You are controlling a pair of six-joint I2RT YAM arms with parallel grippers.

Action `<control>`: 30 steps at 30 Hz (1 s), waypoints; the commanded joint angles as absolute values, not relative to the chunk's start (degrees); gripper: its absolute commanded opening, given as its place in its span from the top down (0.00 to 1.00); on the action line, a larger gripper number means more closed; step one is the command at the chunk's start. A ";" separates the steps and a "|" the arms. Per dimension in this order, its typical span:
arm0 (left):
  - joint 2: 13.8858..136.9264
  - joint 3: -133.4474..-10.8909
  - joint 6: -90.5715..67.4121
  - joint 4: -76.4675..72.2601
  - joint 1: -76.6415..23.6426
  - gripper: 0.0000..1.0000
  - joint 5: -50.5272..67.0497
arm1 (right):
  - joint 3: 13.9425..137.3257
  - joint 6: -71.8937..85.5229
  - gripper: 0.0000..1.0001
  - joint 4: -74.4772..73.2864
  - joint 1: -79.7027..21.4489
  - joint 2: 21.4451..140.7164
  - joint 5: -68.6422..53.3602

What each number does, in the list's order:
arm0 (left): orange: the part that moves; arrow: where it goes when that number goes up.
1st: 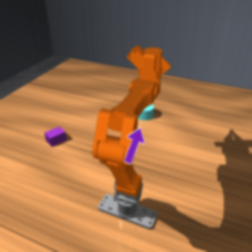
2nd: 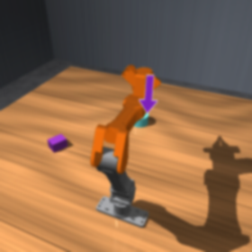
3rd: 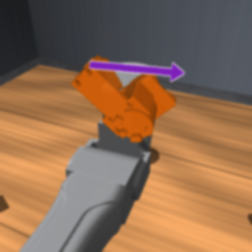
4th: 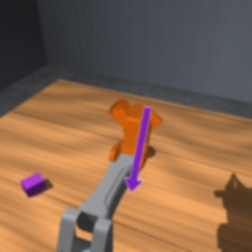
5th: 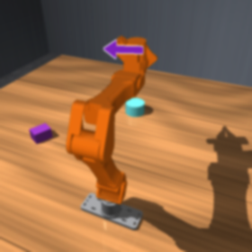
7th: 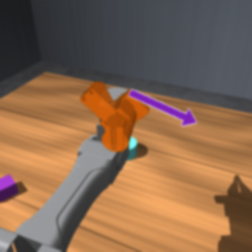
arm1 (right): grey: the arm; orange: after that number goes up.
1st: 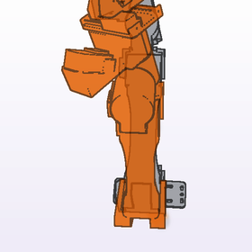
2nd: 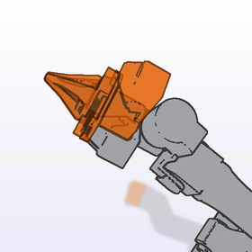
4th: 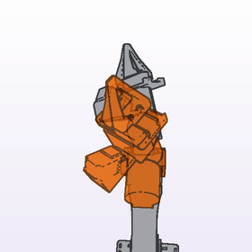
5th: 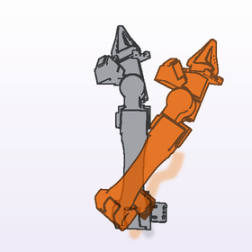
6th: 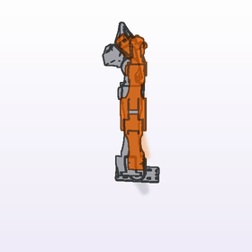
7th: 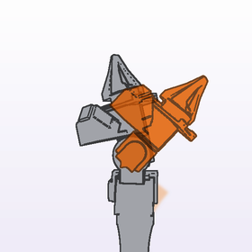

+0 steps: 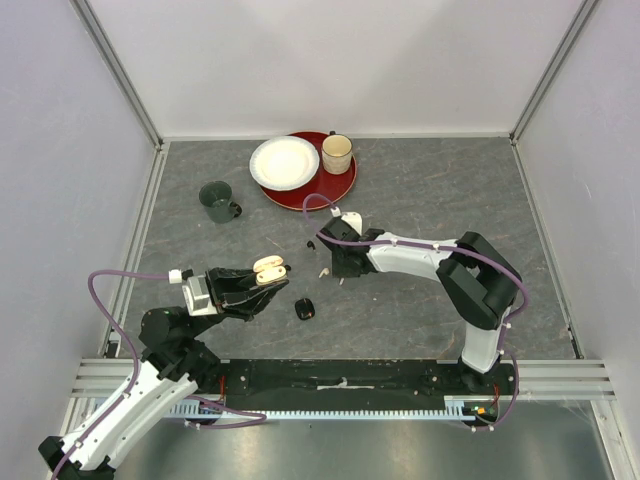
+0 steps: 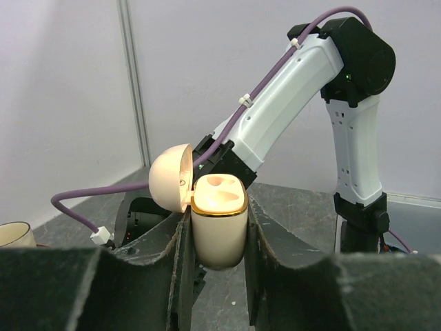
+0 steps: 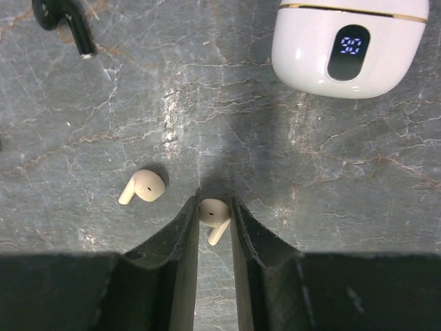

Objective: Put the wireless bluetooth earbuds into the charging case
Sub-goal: Pick up the earbud from the center of the board.

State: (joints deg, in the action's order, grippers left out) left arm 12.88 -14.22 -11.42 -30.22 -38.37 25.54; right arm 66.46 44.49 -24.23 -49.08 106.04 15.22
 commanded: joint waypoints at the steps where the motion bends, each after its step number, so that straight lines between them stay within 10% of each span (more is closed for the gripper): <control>1: 13.62 -16.26 -10.28 -31.55 -38.50 0.98 24.17 | 67.68 37.01 0.72 -25.84 -50.36 106.35 16.43; 30: 12.83 -15.82 -10.28 -31.03 -38.41 0.98 23.91 | 64.86 50.71 0.58 -26.72 -50.80 104.59 16.78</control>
State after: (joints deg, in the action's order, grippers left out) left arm 14.06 -14.24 -11.44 -30.22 -38.37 25.47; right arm 66.26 44.91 -24.53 -50.50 105.91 15.53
